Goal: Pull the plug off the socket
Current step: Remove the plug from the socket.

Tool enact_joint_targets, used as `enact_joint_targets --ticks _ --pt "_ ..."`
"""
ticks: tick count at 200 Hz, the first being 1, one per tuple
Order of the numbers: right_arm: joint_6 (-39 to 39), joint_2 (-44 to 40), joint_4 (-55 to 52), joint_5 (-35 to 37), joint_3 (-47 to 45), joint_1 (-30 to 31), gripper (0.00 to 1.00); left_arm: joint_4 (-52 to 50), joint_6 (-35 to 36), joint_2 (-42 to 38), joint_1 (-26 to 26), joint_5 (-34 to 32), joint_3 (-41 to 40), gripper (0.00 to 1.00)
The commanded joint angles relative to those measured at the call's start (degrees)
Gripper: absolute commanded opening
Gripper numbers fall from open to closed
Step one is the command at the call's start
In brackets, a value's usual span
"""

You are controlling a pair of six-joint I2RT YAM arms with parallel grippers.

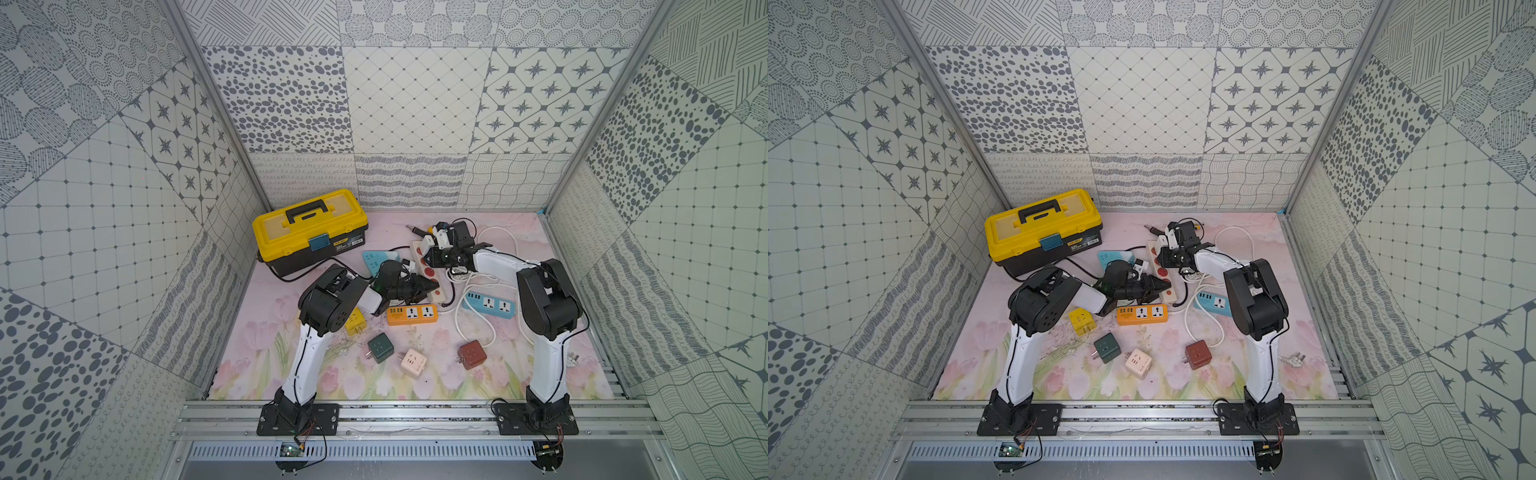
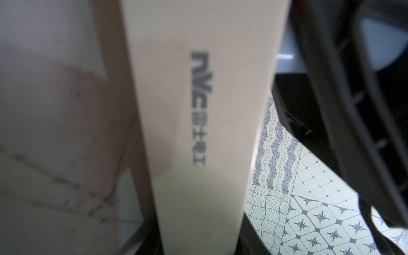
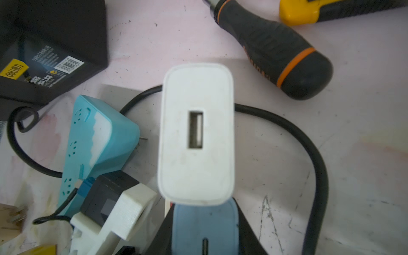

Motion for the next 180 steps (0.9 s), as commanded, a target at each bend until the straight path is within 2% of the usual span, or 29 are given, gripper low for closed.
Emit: enact_joint_targets --ticks 1,25,52,102,117,136,156,169,180 --pt "-2.0 -6.7 3.2 7.4 -0.4 -0.2 0.00 -17.2 -1.1 0.5 0.7 -5.6 -0.8 0.00" --pt "-1.9 -8.3 3.1 7.9 0.3 -1.7 0.00 -16.5 -1.6 0.8 0.9 -6.0 -1.5 0.00" --pt "6.1 -7.0 9.4 -4.2 -1.4 -5.2 0.00 -16.6 -1.6 1.1 1.0 -6.3 -1.2 0.00" --pt "19.5 -5.2 23.8 -15.7 -6.7 -6.0 0.00 -17.4 -1.3 1.2 0.9 -6.8 -1.2 0.00" --pt "14.6 -5.7 17.5 -11.9 -4.4 -4.5 0.00 -17.5 -1.3 1.3 0.9 -6.8 -1.0 0.00" --pt "3.4 -6.5 2.5 0.6 1.4 -0.5 0.00 -17.8 -1.1 1.2 0.9 -7.0 -0.9 0.00" --pt "-0.3 -7.9 -3.4 8.1 3.4 0.4 0.00 -18.3 -1.0 1.4 1.0 -7.5 -0.9 0.00" --pt "-1.0 -9.1 -5.1 9.2 4.2 -0.5 0.00 -18.9 -0.9 1.6 1.0 -8.1 -0.9 0.00" --pt "0.3 -9.9 -4.5 5.0 4.5 -2.6 0.00 -19.0 -1.3 2.2 1.1 -8.5 -1.0 0.00"
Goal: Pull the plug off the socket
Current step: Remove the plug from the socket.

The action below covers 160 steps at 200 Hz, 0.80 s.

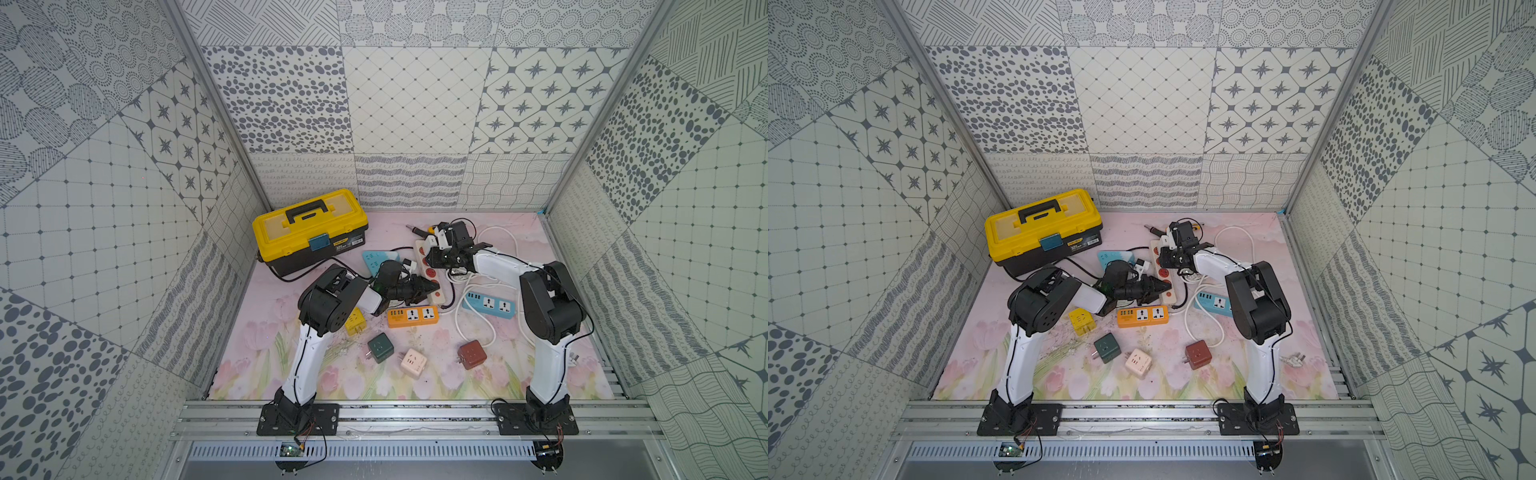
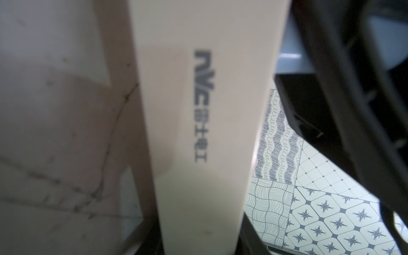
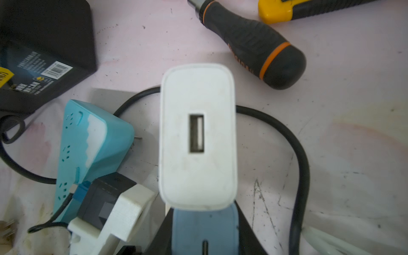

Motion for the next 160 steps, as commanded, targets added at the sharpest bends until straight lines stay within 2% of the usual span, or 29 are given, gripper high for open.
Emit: enact_joint_targets --ticks 1,30,46,64,86,108,116,130,160 --pt "-2.1 -8.0 -0.6 0.6 4.2 -3.2 0.00 -18.8 -3.8 2.2 1.0 -10.2 -0.8 0.00" --pt "5.9 -9.4 6.5 -12.4 2.4 -6.9 0.00 -17.9 -4.7 2.6 1.1 -10.5 -1.4 0.00" --pt "9.6 -9.0 10.6 -15.0 0.5 -6.5 0.00 -19.3 -3.1 2.1 1.2 -10.9 -0.9 0.00" --pt "8.0 -8.3 9.4 -10.8 0.4 -3.4 0.00 -21.0 -1.9 1.1 1.3 -12.5 -1.2 0.00" --pt "-0.3 -7.3 -0.7 1.2 5.2 0.9 0.00 -21.9 -1.6 1.3 1.6 -12.7 -0.7 0.00" --pt "-5.3 -8.2 -8.5 10.4 9.4 1.1 0.00 -23.3 -1.0 1.7 1.4 -14.1 -0.5 0.00" --pt "-4.5 -9.1 -8.4 7.0 9.7 -0.7 0.00 -23.0 -1.1 1.6 1.5 -14.6 -1.0 0.00" --pt "0.7 -9.8 -4.9 -4.5 8.5 -5.8 0.00 -22.8 -1.0 1.4 1.7 -15.2 -1.5 0.00" --pt "1.7 -9.4 -2.5 -9.4 7.5 -5.6 0.00 -22.2 -0.7 1.7 1.6 -14.1 -0.6 0.00"
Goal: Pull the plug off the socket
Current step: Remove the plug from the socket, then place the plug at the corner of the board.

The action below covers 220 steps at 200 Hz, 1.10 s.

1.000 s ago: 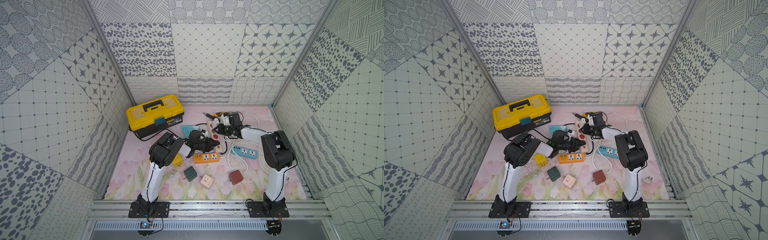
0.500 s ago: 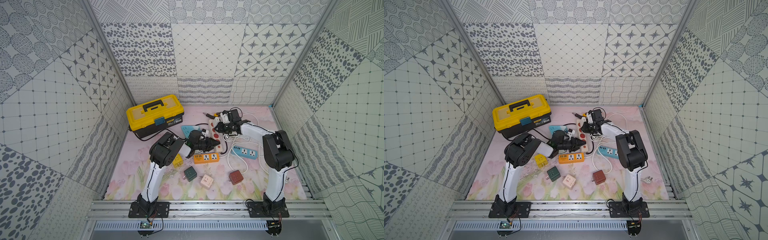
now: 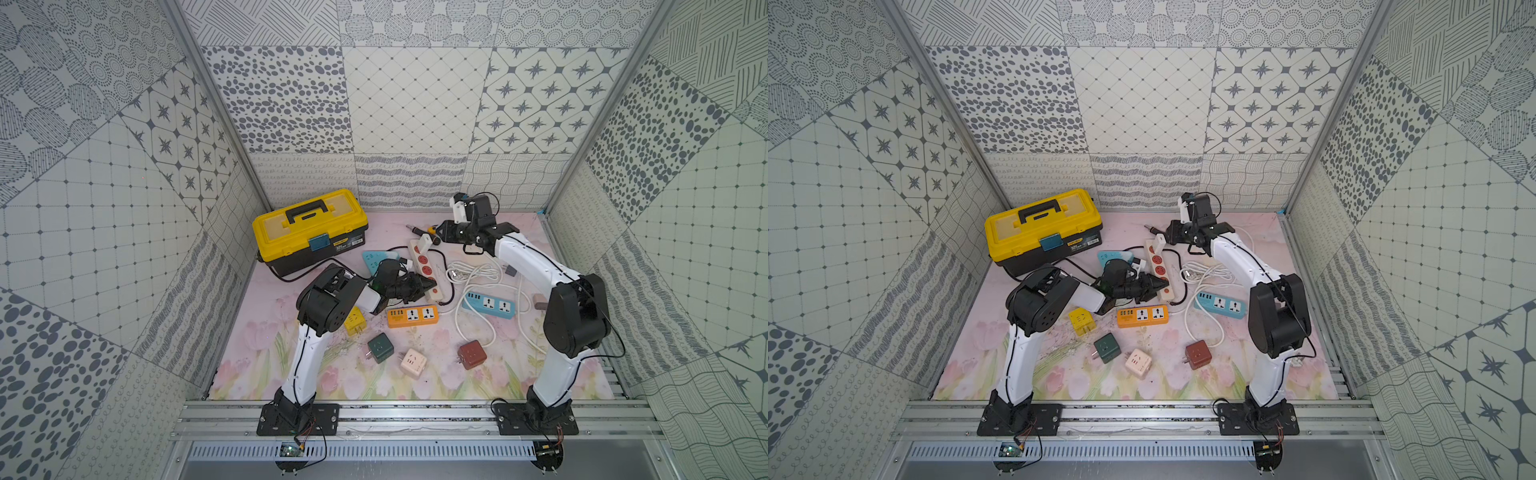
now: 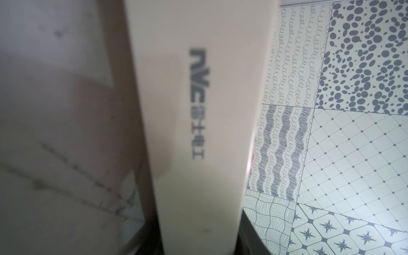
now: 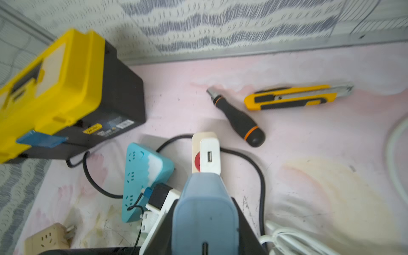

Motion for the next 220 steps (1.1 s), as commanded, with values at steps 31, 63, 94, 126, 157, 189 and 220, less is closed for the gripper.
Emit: enact_joint_targets --ticks 31,63,94,126,157,189,220 --pt "5.6 -2.0 12.3 -5.0 -8.7 -2.0 0.00 -17.2 -0.8 3.2 0.7 -6.6 0.0 0.00" --pt "7.6 -0.4 16.1 -0.3 -11.3 -5.5 0.00 -14.0 -0.7 3.2 0.4 -3.3 0.3 0.00" --pt "10.2 6.4 14.8 -1.8 -7.8 -8.3 0.04 -11.1 -1.6 3.5 0.3 -0.5 1.2 0.00" --pt "13.4 12.7 15.4 -1.3 -4.9 -9.9 0.13 -12.6 -0.7 3.4 0.2 -0.6 1.3 0.00" --pt "14.5 18.0 14.7 -3.2 -1.4 -10.8 0.20 -12.2 -0.8 3.4 0.2 -0.5 1.3 0.00" --pt "14.3 20.2 11.3 -2.2 0.7 -11.2 0.54 -12.4 -0.5 2.5 0.0 -0.3 1.1 0.00" --pt "14.3 17.4 9.2 1.4 -0.6 -11.8 0.70 -13.3 0.3 1.5 0.0 -0.2 1.3 0.00"
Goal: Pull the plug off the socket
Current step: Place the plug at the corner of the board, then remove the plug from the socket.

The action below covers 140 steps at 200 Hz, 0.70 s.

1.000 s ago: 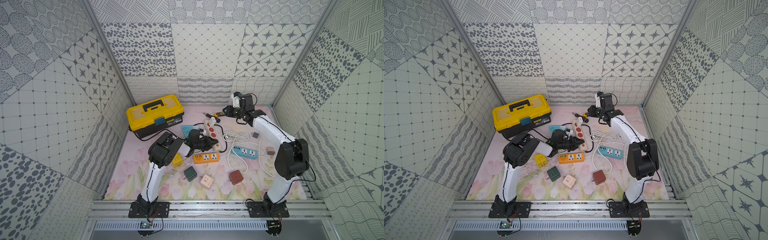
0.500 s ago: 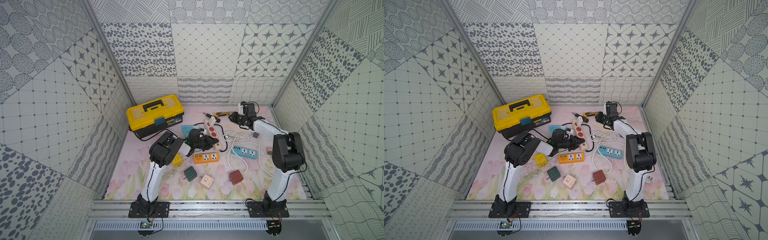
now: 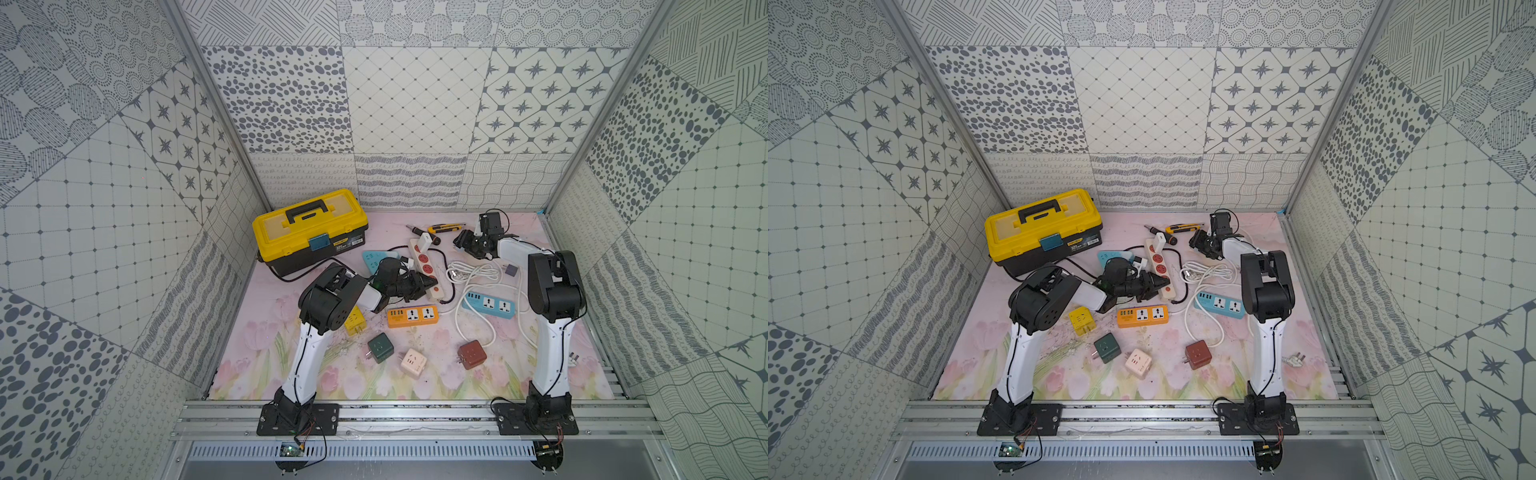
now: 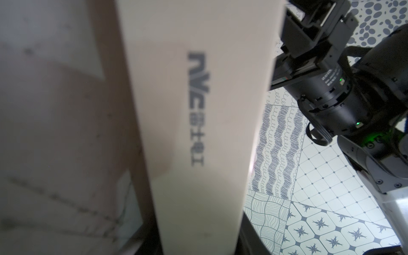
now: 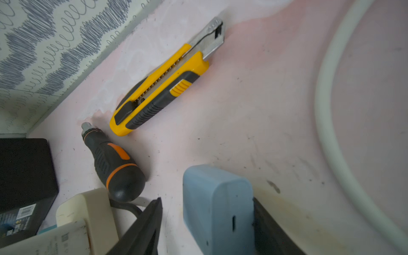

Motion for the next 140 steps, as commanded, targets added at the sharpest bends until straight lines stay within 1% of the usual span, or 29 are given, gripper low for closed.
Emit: enact_joint_targets --ticks 1,25,57,91,111,125,140 --pt "0.0 -3.0 -1.1 3.0 0.3 -0.7 0.70 -14.1 1.7 0.3 0.0 -1.9 -0.6 0.00" --pt "-1.9 -7.4 -3.1 7.2 -0.9 -0.9 0.70 -14.3 1.9 -0.1 0.1 -1.9 -0.7 0.00" --pt "-5.4 -12.7 -5.1 9.8 -1.2 0.5 0.70 -14.1 1.9 0.0 0.0 -1.8 -0.5 0.00" --pt "-8.3 -15.4 -3.7 6.2 -1.3 3.5 0.68 -13.9 1.7 0.3 0.0 -1.2 0.1 0.00" --pt "-9.3 -16.0 0.2 3.0 -2.8 5.6 0.68 -14.0 2.0 0.0 -0.2 -1.4 -0.2 0.00" --pt "-11.2 -15.1 1.7 2.2 -3.0 7.6 0.67 -14.2 2.1 0.1 -0.2 -1.3 -0.3 0.00" --pt "-13.4 -12.8 0.2 1.2 -1.1 9.4 0.66 -14.3 2.1 0.1 -0.2 -1.2 -0.1 0.00"
